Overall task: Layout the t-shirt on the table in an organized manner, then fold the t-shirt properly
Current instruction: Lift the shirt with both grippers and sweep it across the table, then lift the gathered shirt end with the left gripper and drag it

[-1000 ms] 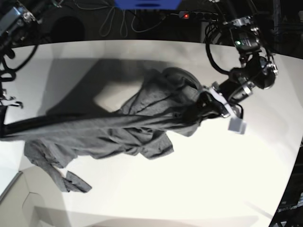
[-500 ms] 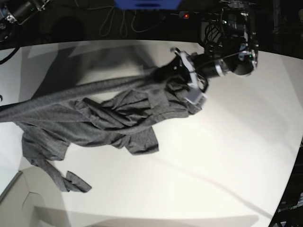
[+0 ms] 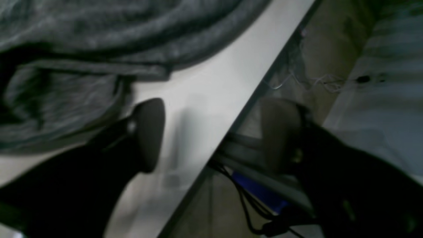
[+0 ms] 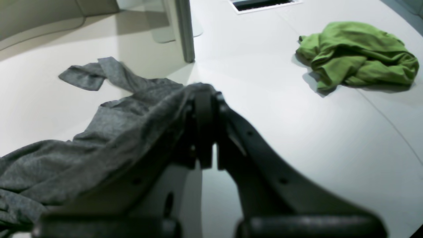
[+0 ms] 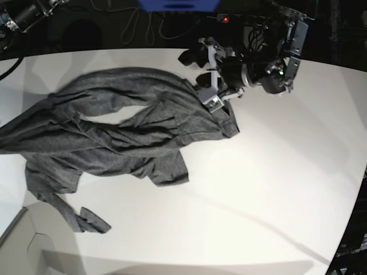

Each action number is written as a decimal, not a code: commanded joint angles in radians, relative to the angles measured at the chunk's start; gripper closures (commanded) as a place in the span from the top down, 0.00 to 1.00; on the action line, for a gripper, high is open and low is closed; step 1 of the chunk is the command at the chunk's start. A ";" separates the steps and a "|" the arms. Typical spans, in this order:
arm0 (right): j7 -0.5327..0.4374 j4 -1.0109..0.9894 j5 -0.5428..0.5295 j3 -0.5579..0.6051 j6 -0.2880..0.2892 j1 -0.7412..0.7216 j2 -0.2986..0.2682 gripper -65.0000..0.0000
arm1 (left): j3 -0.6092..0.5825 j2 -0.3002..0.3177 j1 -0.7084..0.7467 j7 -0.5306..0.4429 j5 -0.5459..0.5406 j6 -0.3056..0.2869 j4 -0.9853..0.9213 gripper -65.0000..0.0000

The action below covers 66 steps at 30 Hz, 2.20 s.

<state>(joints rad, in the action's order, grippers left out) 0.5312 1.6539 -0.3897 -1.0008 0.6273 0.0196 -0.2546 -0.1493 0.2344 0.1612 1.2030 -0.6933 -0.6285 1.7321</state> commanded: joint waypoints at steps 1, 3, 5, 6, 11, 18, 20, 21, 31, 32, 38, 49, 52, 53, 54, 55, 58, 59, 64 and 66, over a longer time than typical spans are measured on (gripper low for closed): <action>-0.033 0.016 -0.018 -0.005 -0.007 -0.010 -0.025 0.00 | 0.049 0.021 -0.012 -0.016 -0.019 -0.001 0.035 0.75; -0.033 0.016 -0.018 -0.005 -0.007 -0.010 -0.025 0.00 | 0.152 0.023 -0.007 -0.016 -0.024 -0.006 0.052 0.80; -0.033 0.016 -0.018 -0.005 -0.007 -0.010 -0.025 0.00 | 0.268 0.018 -0.012 -0.016 -0.024 -0.006 0.042 0.80; -0.033 0.016 -0.018 -0.005 -0.007 -0.007 -0.025 0.00 | 0.320 0.003 -0.013 -0.016 -0.024 -0.006 0.032 0.80; -0.029 0.016 -0.018 -0.002 -0.007 0.003 -0.018 0.00 | 0.460 -0.056 -0.050 -0.016 -0.013 -0.006 -0.073 0.80; -0.026 0.016 -0.018 0.000 -0.007 0.007 0.007 0.00 | 0.468 -0.111 -0.088 -0.145 -0.013 0.002 -0.269 0.81; -0.029 0.016 -0.018 0.001 -0.007 0.019 0.007 0.00 | 0.468 -0.131 -0.090 -0.211 -0.013 0.002 -0.311 0.81; -0.029 0.016 -0.018 0.001 -0.007 0.019 0.007 0.00 | 0.468 -0.139 -0.093 -0.237 -0.013 0.002 -0.327 0.81; -0.026 0.016 -0.018 0.003 -0.007 0.021 0.007 0.00 | 0.383 -0.151 -0.200 -0.308 -0.013 -0.006 -0.519 0.78; -0.026 0.016 -0.018 0.003 -0.007 0.021 0.007 0.00 | 0.380 -0.152 -0.210 -0.309 -0.013 -0.006 -0.530 0.74; -0.027 0.015 -0.016 0.003 -0.007 0.023 0.004 0.00 | 0.380 -0.149 -0.248 -0.404 -0.013 -0.003 -0.571 0.03; -0.033 -0.064 -0.016 0.003 -0.007 0.026 0.001 0.00 | 0.382 -0.013 -0.469 -0.421 -0.024 -0.001 -0.519 0.00; -0.033 -0.085 -0.016 0.007 -0.007 0.044 0.002 0.00 | 0.382 -0.011 -0.519 -0.421 -0.016 0.000 -0.475 0.00; -0.035 -0.102 -0.016 0.017 -0.007 0.044 0.002 0.00 | 0.382 -0.011 -0.532 -0.423 -0.013 0.000 -0.464 0.00; -0.036 -0.125 -0.016 0.026 -0.007 0.046 0.001 0.00 | 0.382 -0.010 -0.546 -0.426 -0.013 -0.004 -0.461 0.00; -0.036 -0.140 -0.016 0.027 -0.007 0.044 0.001 0.00 | 0.385 -0.010 -0.553 -0.427 -0.013 -0.006 -0.458 0.00; -0.046 -0.169 -0.015 0.021 -0.007 0.047 0.001 0.00 | 0.388 -0.008 -0.561 -0.429 -0.015 -0.008 -0.449 0.00; -0.058 -0.171 -0.015 0.021 -0.007 0.052 0.001 0.00 | 0.388 -0.003 -0.561 -0.421 -0.024 -0.008 -0.446 0.00; -0.102 -0.172 -0.015 0.020 -0.007 0.108 0.008 0.00 | 0.396 0.013 -0.440 -0.420 -0.053 -0.009 -0.266 0.00; -0.119 -0.174 -0.015 0.020 -0.007 0.118 0.025 0.00 | 0.434 0.015 -0.363 -0.420 -0.111 -0.009 -0.180 0.00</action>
<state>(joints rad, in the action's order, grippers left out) 0.4469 1.4635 -0.3801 -0.9779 0.6205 0.1452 -0.2123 0.2764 0.2375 -0.1783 0.8093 -0.7940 -0.6403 1.5372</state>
